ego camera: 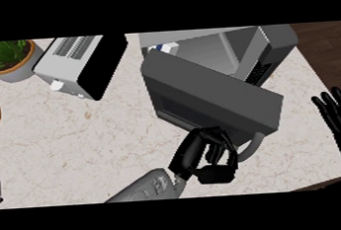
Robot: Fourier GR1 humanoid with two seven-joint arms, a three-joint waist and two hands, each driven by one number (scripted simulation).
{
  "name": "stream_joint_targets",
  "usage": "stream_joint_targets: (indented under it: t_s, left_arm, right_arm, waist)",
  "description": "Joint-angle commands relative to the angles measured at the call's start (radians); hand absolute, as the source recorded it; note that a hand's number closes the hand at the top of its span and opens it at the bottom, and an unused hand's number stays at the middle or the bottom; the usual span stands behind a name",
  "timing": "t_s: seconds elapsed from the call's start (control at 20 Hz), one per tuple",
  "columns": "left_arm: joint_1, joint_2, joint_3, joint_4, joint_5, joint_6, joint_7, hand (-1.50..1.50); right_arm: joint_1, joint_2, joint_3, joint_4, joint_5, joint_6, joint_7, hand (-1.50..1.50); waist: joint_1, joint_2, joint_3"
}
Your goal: Pick up the milk, place it into the microwave and close the microwave
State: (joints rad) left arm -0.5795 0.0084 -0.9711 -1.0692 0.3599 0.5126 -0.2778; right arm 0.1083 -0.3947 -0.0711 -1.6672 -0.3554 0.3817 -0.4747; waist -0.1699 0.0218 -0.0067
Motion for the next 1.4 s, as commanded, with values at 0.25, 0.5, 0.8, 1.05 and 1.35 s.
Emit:
stream_joint_targets:
  t_s: [0.25, 0.5, 0.8, 1.05, 1.35]
  left_arm:
    - [-0.175, -0.008, 0.063, 0.074, 0.165, 0.084, -0.014, 1.50]
    - [-0.245, -0.008, 0.102, 0.145, 0.236, 0.117, 0.001, 1.50]
    - [-0.273, -0.008, 0.207, 0.167, 0.349, 0.115, -0.096, 1.50]
    - [-0.335, -0.008, 0.258, 0.230, 0.405, 0.093, -0.134, 1.50]
    - [-0.350, -0.008, 0.265, 0.275, 0.450, 0.078, -0.187, 1.50]
  right_arm:
    - [-0.040, -0.043, 0.012, -0.086, -0.089, 0.067, 0.069, -1.50]
    - [-0.050, -0.054, 0.007, -0.111, -0.138, 0.086, 0.090, -1.50]
    - [-0.054, -0.071, 0.010, -0.129, -0.186, 0.102, 0.131, -1.50]
    - [-0.060, -0.090, 0.006, -0.157, -0.214, 0.109, 0.154, -1.50]
    - [-0.087, -0.114, -0.015, -0.174, -0.249, 0.111, 0.175, -1.50]
  waist:
    - [-0.071, 0.020, 0.000]
    - [-0.109, 0.030, 0.001]
    - [-0.126, 0.048, -0.003]
    - [-0.152, 0.054, -0.001]
    - [-0.162, 0.062, 0.000]
